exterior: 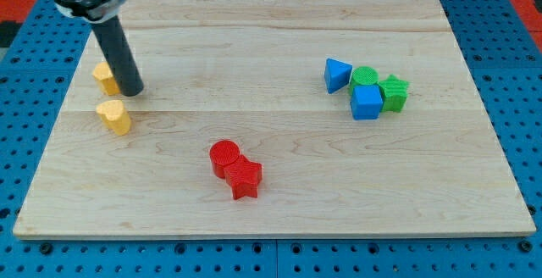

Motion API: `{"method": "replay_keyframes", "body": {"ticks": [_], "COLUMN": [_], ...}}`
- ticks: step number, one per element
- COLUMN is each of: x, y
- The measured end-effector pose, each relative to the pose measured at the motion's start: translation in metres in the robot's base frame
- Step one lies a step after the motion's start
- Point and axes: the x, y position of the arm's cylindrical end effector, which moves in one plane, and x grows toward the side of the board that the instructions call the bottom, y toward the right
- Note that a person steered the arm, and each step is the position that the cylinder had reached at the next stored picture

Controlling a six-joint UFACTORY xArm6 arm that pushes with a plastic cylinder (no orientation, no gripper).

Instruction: Slide the yellow heart closer to the red circle

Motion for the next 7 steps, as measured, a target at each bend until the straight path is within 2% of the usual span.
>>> {"method": "replay_keyframes", "body": {"ticks": [1, 2, 3, 6, 7], "x": [0.0, 0.003, 0.021, 0.079, 0.079], "y": [-0.038, -0.048, -0.031, 0.079, 0.076]}}
